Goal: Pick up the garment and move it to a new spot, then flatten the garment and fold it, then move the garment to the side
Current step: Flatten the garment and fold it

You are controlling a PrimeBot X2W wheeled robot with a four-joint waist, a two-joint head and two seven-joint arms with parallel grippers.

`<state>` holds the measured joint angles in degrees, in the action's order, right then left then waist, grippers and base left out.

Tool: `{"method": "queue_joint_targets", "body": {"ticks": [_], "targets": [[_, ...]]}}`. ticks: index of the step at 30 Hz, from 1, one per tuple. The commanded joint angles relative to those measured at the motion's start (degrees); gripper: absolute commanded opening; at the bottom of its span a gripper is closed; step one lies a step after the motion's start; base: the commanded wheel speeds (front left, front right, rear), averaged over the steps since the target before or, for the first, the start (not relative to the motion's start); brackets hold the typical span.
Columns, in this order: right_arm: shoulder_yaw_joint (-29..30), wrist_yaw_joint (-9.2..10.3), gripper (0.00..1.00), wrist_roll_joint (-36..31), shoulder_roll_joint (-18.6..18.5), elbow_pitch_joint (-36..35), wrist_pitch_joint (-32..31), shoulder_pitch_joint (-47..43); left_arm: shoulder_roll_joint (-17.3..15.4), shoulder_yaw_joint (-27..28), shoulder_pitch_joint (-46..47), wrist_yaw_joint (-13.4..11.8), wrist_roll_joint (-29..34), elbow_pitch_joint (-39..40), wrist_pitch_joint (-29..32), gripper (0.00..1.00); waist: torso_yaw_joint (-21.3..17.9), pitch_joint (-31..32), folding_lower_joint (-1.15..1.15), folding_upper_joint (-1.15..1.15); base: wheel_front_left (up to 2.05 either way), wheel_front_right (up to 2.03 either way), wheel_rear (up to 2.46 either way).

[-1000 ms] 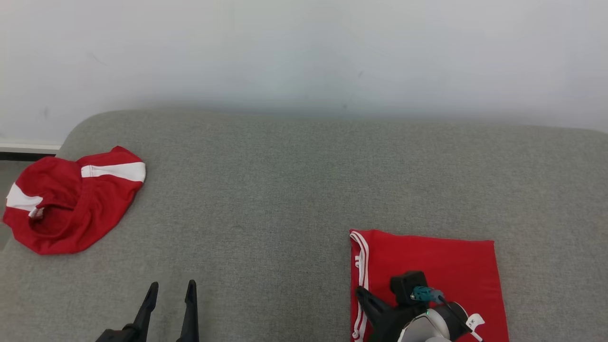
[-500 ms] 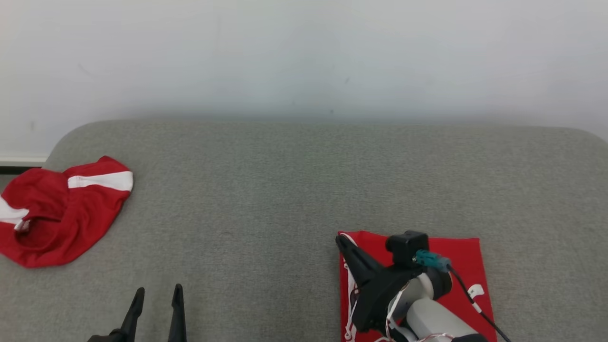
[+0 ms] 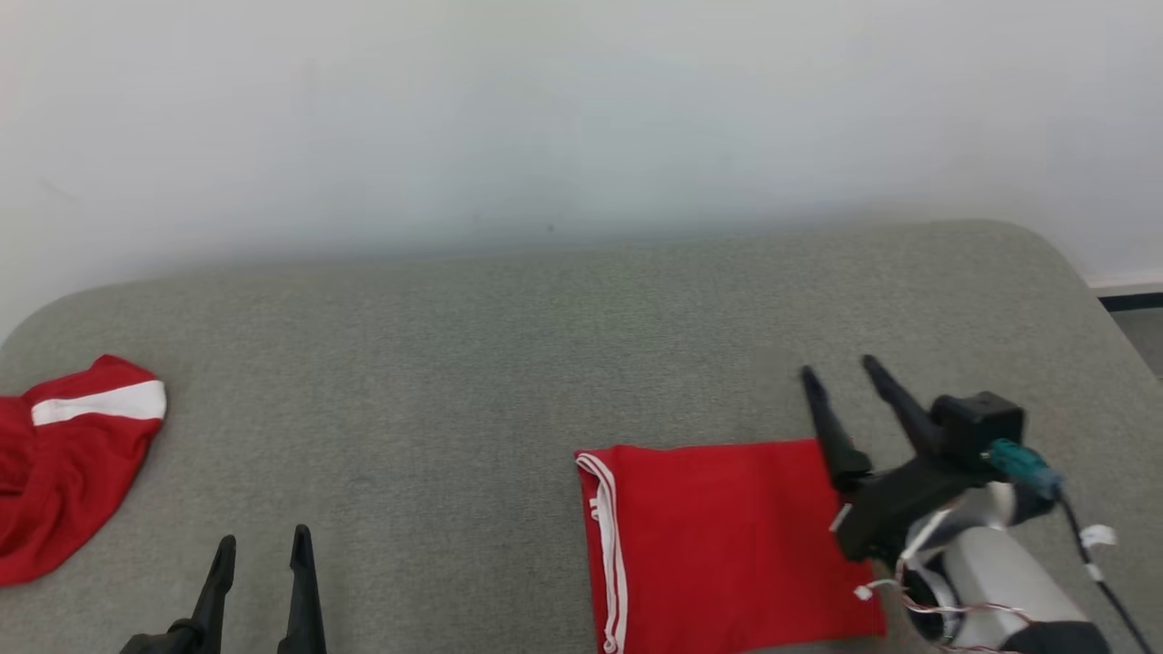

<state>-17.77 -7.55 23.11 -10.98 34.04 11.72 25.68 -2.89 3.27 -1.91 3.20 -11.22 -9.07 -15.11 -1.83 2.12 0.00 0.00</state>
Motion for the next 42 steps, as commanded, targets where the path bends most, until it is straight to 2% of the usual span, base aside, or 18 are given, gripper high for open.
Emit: {"method": "queue_joint_targets", "body": {"ticks": [1,8,18,42], "targets": [[2.06,0.11,1.00,-1.00,-1.30,-1.66,-0.62,-2.33,0.00,0.46,0.43,0.03,-0.88,0.12,-0.01,1.00,-1.49,-0.08,0.00,0.00,0.00,0.00,0.00],[7.56,0.11,1.00,-2.40,-3.23,-8.15,-2.48,-9.25,-0.02,0.99,0.36,0.75,-0.42,-0.86,-0.01,1.00,-2.32,0.14,0.00,0.00,0.00,0.00,0.00],[10.18,0.12,1.00,-2.42,-3.38,-9.02,-0.71,-16.10,-0.01,0.53,-0.91,0.69,0.02,-2.28,-0.01,1.00,-1.91,1.01,0.00,0.00,0.00,0.00,0.00],[11.97,0.11,1.00,-4.84,-1.04,-10.36,-1.44,-16.87,-0.01,-0.52,-1.51,-0.39,-0.15,-3.17,-0.01,1.00,-2.06,1.12,0.00,0.00,0.00,0.00,0.00]]}}
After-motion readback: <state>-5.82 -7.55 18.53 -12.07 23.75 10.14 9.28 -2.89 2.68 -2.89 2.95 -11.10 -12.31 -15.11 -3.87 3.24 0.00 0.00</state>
